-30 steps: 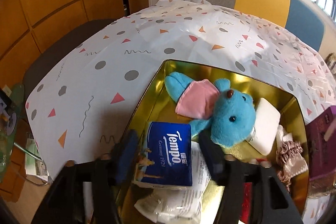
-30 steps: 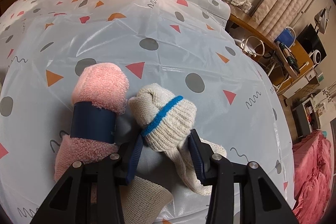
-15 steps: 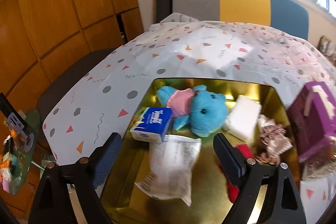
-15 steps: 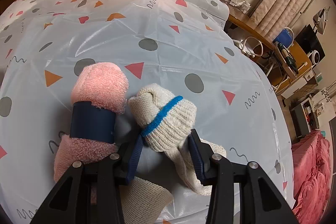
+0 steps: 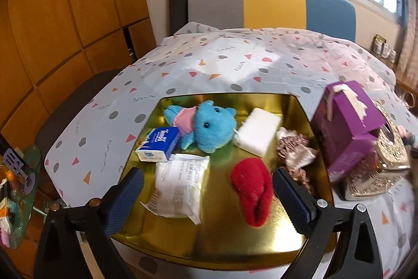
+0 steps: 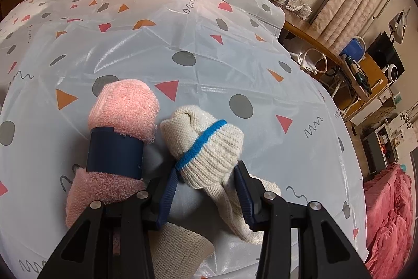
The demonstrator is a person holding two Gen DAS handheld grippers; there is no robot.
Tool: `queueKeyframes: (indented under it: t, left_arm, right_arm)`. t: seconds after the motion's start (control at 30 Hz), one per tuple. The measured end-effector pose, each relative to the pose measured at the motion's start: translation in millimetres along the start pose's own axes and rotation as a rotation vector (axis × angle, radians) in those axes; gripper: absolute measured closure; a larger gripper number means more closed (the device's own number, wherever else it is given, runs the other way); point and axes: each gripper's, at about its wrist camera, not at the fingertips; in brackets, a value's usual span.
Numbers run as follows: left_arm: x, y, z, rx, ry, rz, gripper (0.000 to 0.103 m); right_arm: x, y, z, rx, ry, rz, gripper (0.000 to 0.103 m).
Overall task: Organize soft objects
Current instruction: 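Hold the pink sock and white glove in the right tool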
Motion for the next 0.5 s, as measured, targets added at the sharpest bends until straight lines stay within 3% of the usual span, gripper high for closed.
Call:
queueKeyframes:
  t: [0.37,0.5]
  left_arm:
    - [14.2,-16.4,8.9,-0.048,-0.009,0.028,0.003]
    - [17.4,-21.9,11.8,-0.068,-0.007,0.045,0.003]
  right_arm:
    - [-1.8,-1.2,-2.3,-0.007,-0.003,-0.009,0.059]
    - [-0.4,-3.4,-4.3,-0.020,-0.003,-0.012,0.064]
Point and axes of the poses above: each gripper's, at about its wrist camera, not at the fingertips, and x roughly against the way its jaws point, y to its left, z to its underside, and after that the axes turned 10 degrees about -z, right-handed
